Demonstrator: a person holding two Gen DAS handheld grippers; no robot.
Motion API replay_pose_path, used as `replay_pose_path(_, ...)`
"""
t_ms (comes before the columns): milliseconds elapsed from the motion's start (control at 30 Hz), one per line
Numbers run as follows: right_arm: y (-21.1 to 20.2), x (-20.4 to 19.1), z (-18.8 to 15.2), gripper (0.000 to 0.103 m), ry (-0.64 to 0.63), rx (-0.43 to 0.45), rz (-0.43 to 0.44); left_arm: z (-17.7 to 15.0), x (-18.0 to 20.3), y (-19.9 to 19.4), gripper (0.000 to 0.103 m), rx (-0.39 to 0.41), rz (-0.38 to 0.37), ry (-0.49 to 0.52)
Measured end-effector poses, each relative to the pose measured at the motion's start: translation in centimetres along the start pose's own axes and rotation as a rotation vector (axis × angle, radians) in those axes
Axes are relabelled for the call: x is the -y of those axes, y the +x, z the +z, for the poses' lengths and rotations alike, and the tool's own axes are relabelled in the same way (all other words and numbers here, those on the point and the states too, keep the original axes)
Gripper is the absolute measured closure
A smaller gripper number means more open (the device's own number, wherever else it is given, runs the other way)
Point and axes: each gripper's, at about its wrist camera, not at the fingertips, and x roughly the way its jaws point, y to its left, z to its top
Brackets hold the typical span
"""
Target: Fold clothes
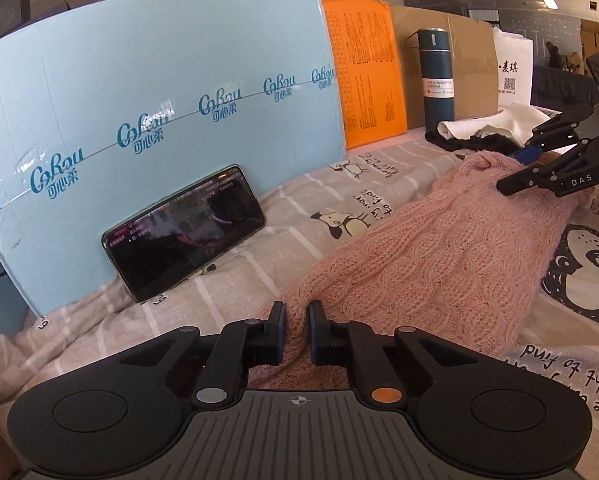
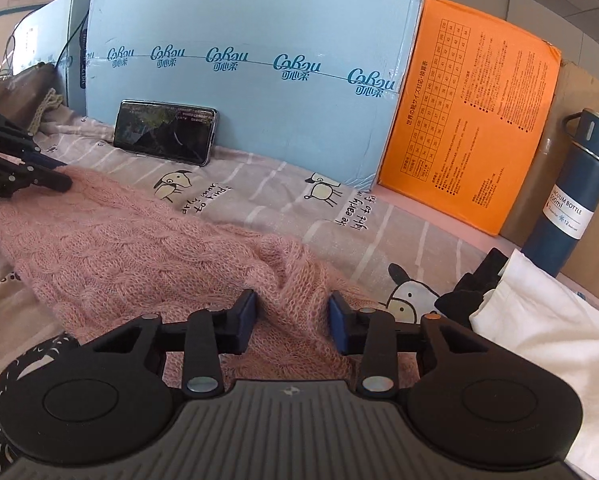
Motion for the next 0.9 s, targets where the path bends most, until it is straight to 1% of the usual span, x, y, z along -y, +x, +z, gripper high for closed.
replay_pose_path(33,-0.4,-0.1,-0.2,0.079,-0.005,0.008,-0.006,-0.1,0.3,-0.7,0.094,0.021,0.007,0.006)
replay_pose_path(67,-0.9,-0.1,-0.3,0.082,0.000,0.022,-0.010,-0.1,0.5,-1.5,0.094,0.043,0.014,0.012)
replay_pose_path(133,-2.0,0.0,-0.6,0.084,0.012,0.051,-0.015,-0.2,1.1,-3.0,0.095,0.086,0.028,0.023)
replay_pose_path(300,-6.3,-0.9,-1.0,0.086,0.025,0.157,-0.036,-0.6,2.3,-6.7,0.095,0.192,0.053,0.047)
replay_pose_path(400,-9.2,-2.2,-1.5,0.086,0.015,0.211,-0.055,-1.3,3.1,-8.7,0.095,0.227,0.050,0.056)
replay_pose_path(467,-10.7,-3.2,-2.1,0.086,0.009,0.231,-0.064,-1.9,3.8,-10.2,0.095,0.245,0.047,0.061)
replay_pose_path(567,-13.0,-4.9,-3.6,0.086,-0.002,0.241,-0.094,-3.2,5.2,-12.1,0.095,0.231,0.025,0.080)
replay_pose_path(633,-14.0,-5.9,-4.7,0.086,0.002,0.233,-0.104,-4.1,5.9,-12.9,0.095,0.204,0.012,0.083)
replay_pose_path(733,-15.0,-7.1,-6.4,0.088,0.024,0.208,-0.121,-5.3,6.6,-13.6,0.095,0.152,-0.009,0.069)
replay_pose_path(833,-15.4,-7.9,-8.1,0.089,0.057,0.161,-0.135,-6.7,7.4,-13.8,0.095,0.075,-0.020,0.073)
replay_pose_path(900,-15.4,-8.1,-9.1,0.089,0.082,0.124,-0.136,-7.2,7.7,-13.6,0.094,0.023,-0.041,0.075)
